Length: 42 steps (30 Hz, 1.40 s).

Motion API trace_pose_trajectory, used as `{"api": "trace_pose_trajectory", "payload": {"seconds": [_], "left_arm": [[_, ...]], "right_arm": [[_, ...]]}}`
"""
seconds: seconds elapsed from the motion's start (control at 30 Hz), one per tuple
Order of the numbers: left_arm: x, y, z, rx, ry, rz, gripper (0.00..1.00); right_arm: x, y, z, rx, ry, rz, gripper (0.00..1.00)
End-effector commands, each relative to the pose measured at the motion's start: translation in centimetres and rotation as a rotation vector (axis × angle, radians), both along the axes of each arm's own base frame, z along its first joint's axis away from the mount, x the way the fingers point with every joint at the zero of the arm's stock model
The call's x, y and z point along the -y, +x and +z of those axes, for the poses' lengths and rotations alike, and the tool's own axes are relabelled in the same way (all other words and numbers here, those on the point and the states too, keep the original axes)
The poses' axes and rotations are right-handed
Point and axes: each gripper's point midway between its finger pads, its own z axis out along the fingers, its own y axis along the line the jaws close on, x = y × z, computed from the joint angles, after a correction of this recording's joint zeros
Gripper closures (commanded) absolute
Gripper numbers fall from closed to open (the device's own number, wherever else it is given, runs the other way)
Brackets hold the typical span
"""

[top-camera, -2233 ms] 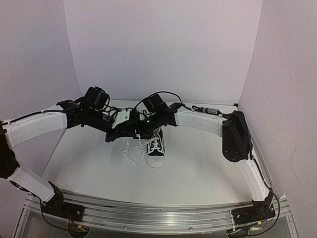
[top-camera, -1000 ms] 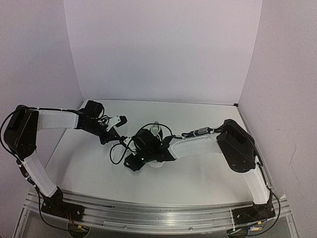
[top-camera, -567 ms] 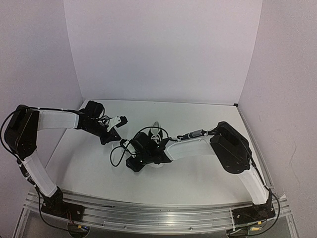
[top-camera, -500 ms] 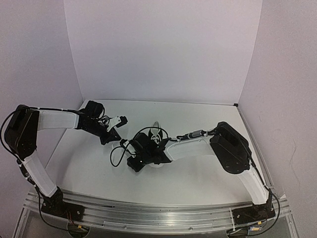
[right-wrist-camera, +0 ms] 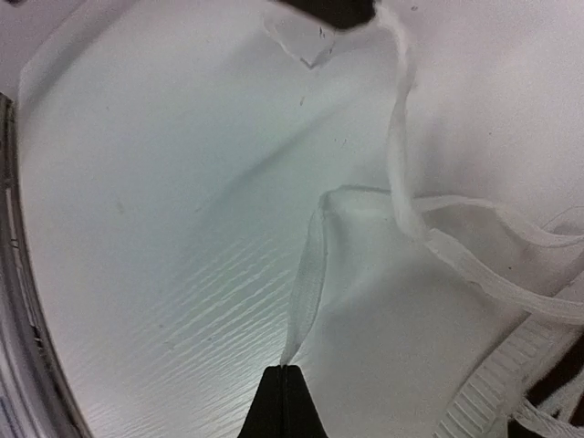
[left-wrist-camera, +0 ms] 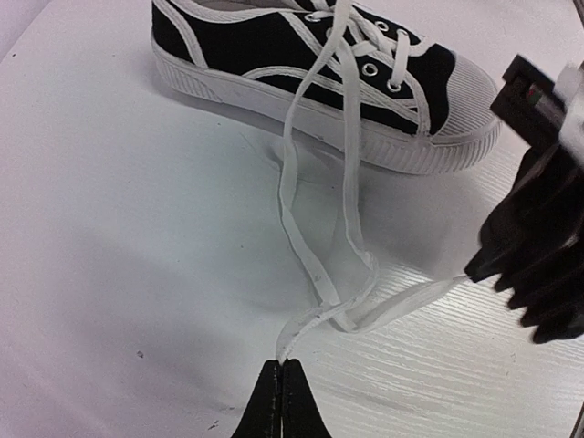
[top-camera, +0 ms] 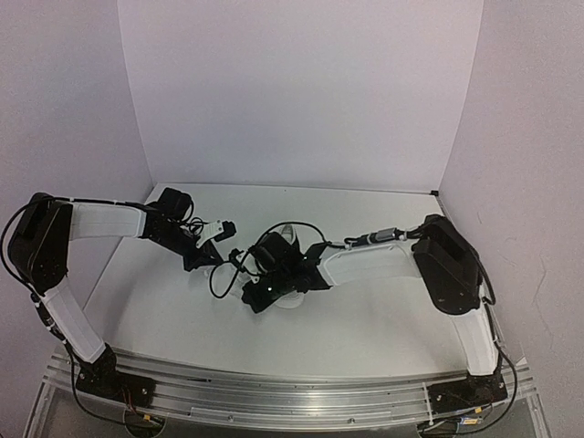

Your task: Tie the shoes

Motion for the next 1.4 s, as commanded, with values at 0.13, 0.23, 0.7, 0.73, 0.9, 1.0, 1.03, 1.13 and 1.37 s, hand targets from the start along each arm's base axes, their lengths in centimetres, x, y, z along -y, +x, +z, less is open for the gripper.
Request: {"api": "trace_pose_trajectory", "payload": {"seconds": [0.13, 0.23, 0.7, 0.73, 0.9, 1.0, 1.03, 1.13, 1.37], "left_arm": [[2.9, -3.7, 0.9, -0.005, -0.032, -0.159, 1.0], [3.3, -5.4, 0.6, -0.032, -0.036, -0.206, 1.0], [5.3, -5.8, 3.6, -0.111, -0.165, -0.336, 0.28], [5.7, -4.3, 4.3, -0.134, -0.197, -0.293, 0.33], [7.8, -2.2, 5.5, -0.238, -0.278, -0.309, 0.35], [8.0, -1.2, 5.1, -0.214, -0.258, -0.272, 0.31], [8.2, 0.0, 4.7, -0.196, -0.248, -0.224, 0.35], [9.4, 3.0, 3.0, -0.194, -0.224, -0.13, 0.51], [11.0, 4.8, -0.9, -0.245, -0.154, -0.123, 0.6]], "right_arm": [[4.2, -0.3, 7.1, -0.189, 0.167, -0.055, 1.0], [5.9, -0.4, 7.3, -0.28, 0.193, -0.076, 1.0], [9.0, -0.3, 6.6, -0.388, 0.249, -0.159, 1.0], [9.1, -0.1, 6.8, -0.388, 0.267, -0.166, 1.0], [9.7, 0.4, 6.7, -0.371, 0.323, -0.202, 1.0], [9.8, 0.5, 6.6, -0.365, 0.336, -0.215, 1.0], [9.7, 0.6, 6.7, -0.361, 0.343, -0.219, 1.0], [9.6, 1.0, 7.0, -0.342, 0.354, -0.226, 1.0], [9.7, 1.3, 6.6, -0.327, 0.348, -0.233, 1.0]]}}
